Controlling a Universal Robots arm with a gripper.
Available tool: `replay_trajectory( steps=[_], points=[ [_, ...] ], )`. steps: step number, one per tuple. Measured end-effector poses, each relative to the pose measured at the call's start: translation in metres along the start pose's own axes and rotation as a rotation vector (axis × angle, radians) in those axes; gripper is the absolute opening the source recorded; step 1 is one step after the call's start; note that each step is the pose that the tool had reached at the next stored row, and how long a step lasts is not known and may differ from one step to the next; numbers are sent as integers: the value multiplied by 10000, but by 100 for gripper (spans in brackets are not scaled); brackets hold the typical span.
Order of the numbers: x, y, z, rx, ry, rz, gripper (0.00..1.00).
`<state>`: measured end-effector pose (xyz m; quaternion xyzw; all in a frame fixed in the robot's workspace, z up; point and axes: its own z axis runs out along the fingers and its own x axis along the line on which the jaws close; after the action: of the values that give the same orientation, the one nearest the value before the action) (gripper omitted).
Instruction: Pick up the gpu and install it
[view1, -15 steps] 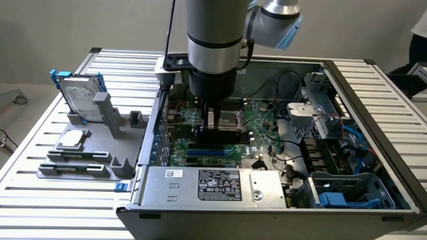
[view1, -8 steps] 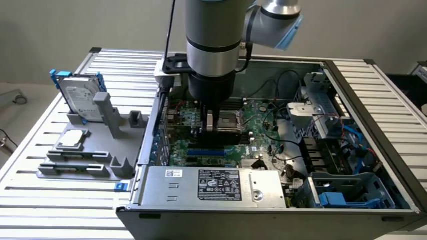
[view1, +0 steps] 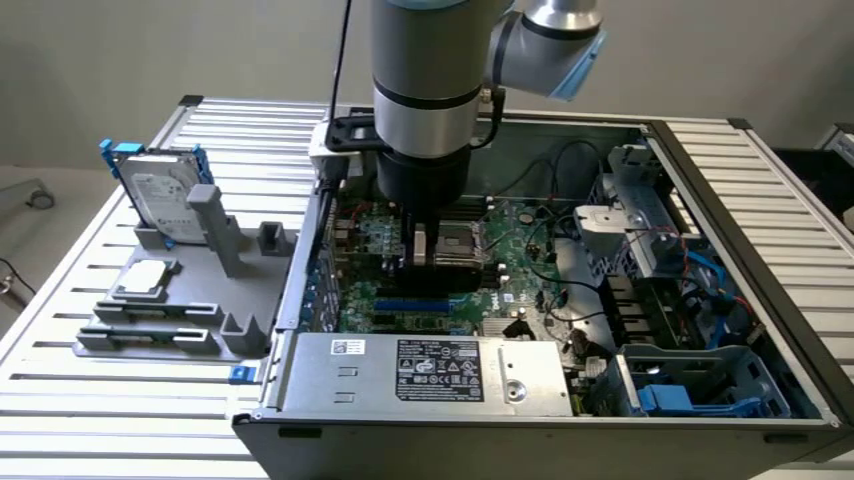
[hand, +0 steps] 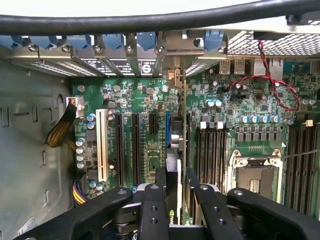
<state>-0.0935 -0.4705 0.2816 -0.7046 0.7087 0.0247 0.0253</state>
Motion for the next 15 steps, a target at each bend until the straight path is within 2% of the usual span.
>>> replay_trajectory(
  steps=[5,8,12,15],
  points=[
    [7,0,27,-13,-5,1,26],
    [12,-1,50,-62,-8,2,26],
    [19,0,75,-223,-15,17,26],
    [22,-2,87,-380,-32,24,26]
  ],
)
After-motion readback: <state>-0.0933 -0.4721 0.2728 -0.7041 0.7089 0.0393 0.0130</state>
